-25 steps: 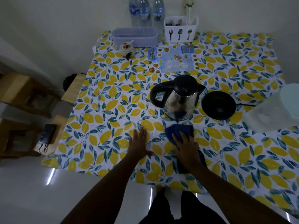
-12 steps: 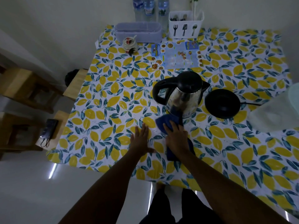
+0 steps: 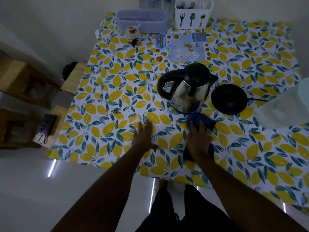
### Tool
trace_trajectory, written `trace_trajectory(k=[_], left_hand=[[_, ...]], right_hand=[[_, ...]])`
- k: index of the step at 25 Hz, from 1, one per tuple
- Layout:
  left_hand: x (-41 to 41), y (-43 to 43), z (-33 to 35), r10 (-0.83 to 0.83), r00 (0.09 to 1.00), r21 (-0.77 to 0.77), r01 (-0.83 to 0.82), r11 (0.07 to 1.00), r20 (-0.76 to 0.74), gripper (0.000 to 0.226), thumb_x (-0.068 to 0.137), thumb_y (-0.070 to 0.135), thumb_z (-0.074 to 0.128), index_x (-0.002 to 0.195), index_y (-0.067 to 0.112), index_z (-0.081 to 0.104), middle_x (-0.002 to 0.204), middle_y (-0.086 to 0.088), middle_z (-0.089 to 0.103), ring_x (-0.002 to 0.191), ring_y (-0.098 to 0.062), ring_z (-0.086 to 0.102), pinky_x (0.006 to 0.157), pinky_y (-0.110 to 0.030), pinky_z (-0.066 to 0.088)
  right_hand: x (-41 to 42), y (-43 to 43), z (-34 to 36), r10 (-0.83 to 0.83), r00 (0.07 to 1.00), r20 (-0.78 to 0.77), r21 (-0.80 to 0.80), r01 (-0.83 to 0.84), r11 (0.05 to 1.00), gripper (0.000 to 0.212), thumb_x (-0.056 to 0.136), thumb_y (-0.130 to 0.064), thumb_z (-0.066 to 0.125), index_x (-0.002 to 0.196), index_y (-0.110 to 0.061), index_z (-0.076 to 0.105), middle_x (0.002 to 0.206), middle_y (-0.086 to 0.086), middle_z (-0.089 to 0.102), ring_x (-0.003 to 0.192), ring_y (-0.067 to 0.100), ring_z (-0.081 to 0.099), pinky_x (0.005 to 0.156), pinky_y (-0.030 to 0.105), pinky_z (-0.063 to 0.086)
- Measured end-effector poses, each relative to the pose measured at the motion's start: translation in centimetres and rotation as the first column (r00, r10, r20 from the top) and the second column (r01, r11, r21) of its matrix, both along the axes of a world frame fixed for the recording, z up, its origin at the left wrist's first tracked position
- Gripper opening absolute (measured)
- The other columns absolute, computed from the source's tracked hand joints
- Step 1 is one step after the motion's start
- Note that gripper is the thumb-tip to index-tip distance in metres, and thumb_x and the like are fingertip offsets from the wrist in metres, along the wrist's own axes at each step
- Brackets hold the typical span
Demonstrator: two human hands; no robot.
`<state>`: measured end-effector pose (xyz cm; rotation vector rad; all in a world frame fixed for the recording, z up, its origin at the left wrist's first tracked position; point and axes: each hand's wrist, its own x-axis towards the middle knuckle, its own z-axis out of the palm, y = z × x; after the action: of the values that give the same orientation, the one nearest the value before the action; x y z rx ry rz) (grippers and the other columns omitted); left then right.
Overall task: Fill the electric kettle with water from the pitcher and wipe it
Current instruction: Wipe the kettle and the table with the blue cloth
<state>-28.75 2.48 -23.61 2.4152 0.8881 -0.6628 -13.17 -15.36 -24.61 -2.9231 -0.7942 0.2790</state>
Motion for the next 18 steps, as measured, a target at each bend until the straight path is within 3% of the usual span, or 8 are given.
trace_trajectory(k=[3, 5, 7, 9, 12, 15, 18], left_hand=[[0.1, 0.0, 0.0, 0.006, 1.000, 0.002, -0.006, 1.000, -0.010, 0.133, 0.063, 0.062, 0.075, 0.149, 0.017, -0.017, 0.158, -0.003, -0.025, 0.143, -0.036, -0.022, 0.115, -0.058, 0.003], [0.1, -0.1, -0.1, 0.001, 1.000, 0.018, 0.000, 1.000, -0.012, 0.133, 0.064, 0.062, 0.075, 0.149, 0.017, -0.016, 0.158, -0.003, -0.025, 0.143, -0.037, -0.022, 0.116, -0.058, 0.003], [0.2, 0.0, -0.1, -0.007, 1.000, 0.005, 0.007, 1.000, -0.011, 0.133, 0.063, 0.062, 0.075, 0.149, 0.016, -0.016, 0.158, -0.004, -0.025, 0.143, -0.037, -0.022, 0.116, -0.059, 0.003], [0.1, 0.0, -0.1, -0.009, 1.000, 0.008, 0.009, 1.000, 0.000, 0.134, 0.063, 0.062, 0.075, 0.149, 0.015, -0.016, 0.158, -0.004, -0.025, 0.143, -0.037, -0.022, 0.115, -0.059, 0.002], [0.2, 0.0, 0.1, -0.006, 1.000, -0.006, 0.006, 1.000, -0.008, 0.133, 0.063, 0.062, 0.075, 0.149, 0.015, -0.016, 0.158, -0.004, -0.025, 0.143, -0.038, -0.022, 0.115, -0.060, 0.002], [0.3, -0.1, 0.2, -0.017, 1.000, -0.002, 0.017, 1.000, -0.015, 0.133, 0.064, 0.061, 0.075, 0.149, 0.014, -0.017, 0.158, -0.005, -0.025, 0.142, -0.038, -0.023, 0.115, -0.060, 0.002], [0.3, -0.4, 0.6, -0.012, 1.000, 0.008, 0.012, 1.000, -0.024, 0.127, 0.069, 0.058, 0.073, 0.149, 0.013, -0.014, 0.158, -0.007, -0.025, 0.143, -0.040, -0.021, 0.115, -0.059, 0.004]], right_hand=[[-5.5, -1.3, -0.7, 0.435, 0.900, 0.019, -0.016, -0.435, 0.900, 0.063, 0.078, -0.037, 0.068, 0.136, -0.030, 0.046, 0.143, 0.011, 0.046, 0.114, 0.041, 0.046, 0.081, 0.057, 0.047], [-4.5, -2.1, -1.1, 0.546, 0.838, -0.001, -0.010, -0.546, 0.838, 0.059, 0.079, -0.038, 0.069, 0.134, -0.032, 0.048, 0.142, 0.009, 0.048, 0.113, 0.038, 0.046, 0.079, 0.055, 0.050], [-0.9, -3.3, -1.2, 0.488, 0.873, -0.013, -0.037, -0.488, 0.872, 0.056, 0.082, -0.032, 0.067, 0.135, -0.032, 0.048, 0.143, 0.010, 0.046, 0.114, 0.041, 0.045, 0.080, 0.056, 0.050], [3.8, -4.6, -0.4, 0.255, 0.967, -0.020, -0.063, -0.256, 0.965, 0.055, 0.088, -0.028, 0.060, 0.139, -0.030, 0.043, 0.148, 0.012, 0.039, 0.122, 0.045, 0.040, 0.085, 0.059, 0.047], [8.3, -4.6, 0.9, -0.028, 0.998, -0.052, -0.089, 0.023, 0.996, 0.051, 0.096, -0.031, 0.045, 0.145, -0.032, 0.032, 0.156, 0.009, 0.022, 0.133, 0.043, 0.025, 0.094, 0.059, 0.039], [6.3, -3.5, 1.2, -0.037, 0.998, -0.047, -0.068, 0.034, 0.997, 0.051, 0.096, -0.031, 0.046, 0.145, -0.031, 0.032, 0.156, 0.009, 0.022, 0.133, 0.043, 0.026, 0.094, 0.060, 0.039], [1.7, -6.1, 0.2, 0.137, 0.990, -0.036, -0.006, -0.138, 0.990, 0.051, 0.088, -0.025, 0.060, 0.137, -0.026, 0.048, 0.147, 0.014, 0.041, 0.121, 0.046, 0.041, 0.082, 0.060, 0.047]])
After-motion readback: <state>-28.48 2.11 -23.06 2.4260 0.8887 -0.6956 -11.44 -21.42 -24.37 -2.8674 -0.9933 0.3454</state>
